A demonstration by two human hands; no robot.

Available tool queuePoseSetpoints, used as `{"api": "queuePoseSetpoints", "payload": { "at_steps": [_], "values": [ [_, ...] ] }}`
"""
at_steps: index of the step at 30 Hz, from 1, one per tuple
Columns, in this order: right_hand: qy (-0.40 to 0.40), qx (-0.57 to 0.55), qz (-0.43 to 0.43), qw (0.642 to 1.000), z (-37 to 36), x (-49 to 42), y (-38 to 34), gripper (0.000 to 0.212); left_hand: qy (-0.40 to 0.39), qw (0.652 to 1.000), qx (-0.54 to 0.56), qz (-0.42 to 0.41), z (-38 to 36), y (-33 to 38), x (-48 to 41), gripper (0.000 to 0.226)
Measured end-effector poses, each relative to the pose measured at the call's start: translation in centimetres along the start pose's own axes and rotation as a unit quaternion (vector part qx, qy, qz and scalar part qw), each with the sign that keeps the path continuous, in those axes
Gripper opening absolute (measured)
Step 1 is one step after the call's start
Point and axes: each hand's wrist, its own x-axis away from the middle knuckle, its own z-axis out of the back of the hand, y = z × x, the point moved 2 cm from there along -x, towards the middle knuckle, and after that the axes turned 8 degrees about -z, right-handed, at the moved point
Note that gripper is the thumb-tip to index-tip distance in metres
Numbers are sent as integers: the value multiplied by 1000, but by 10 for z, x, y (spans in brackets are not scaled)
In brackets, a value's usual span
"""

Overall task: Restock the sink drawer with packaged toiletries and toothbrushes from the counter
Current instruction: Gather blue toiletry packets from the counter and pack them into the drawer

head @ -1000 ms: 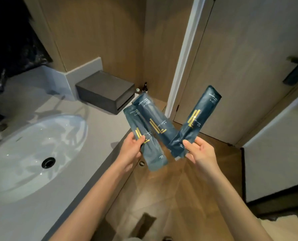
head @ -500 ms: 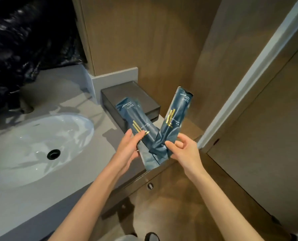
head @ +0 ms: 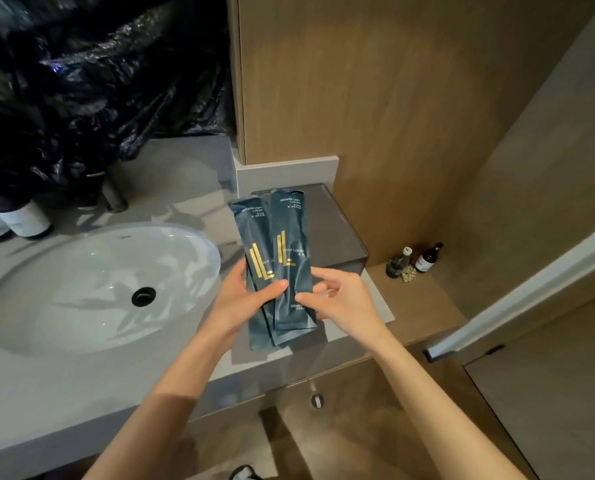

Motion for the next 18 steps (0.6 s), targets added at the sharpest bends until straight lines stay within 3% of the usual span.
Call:
{"api": "queuePoseSetpoints", "payload": {
  "at_steps": [3,6,8,10,15,18],
  "values": [
    [-16,-67,-37,997,-9,-13,5,32,7,1000,-1,10,12,-5,-14,55],
    [38,-179,-120,976,-10,-26,29,21,12,1000,-4,19,24,-9,-25,56],
    [77,-249,-205,944,-8,-33,53,21,11,1000,-7,22,33,-11,-30,56],
    [61,-338,-276,898,-7,-42,73,25,6,1000,-6,22,42,-12,-33,57],
    [24,-454,-323,830,-12,-69,84,64,-18,999,12,30,55,-13,-35,56],
    [33,-477,-341,809,-15,-78,79,48,-24,999,19,30,56,-10,-35,52]
  ]
}}
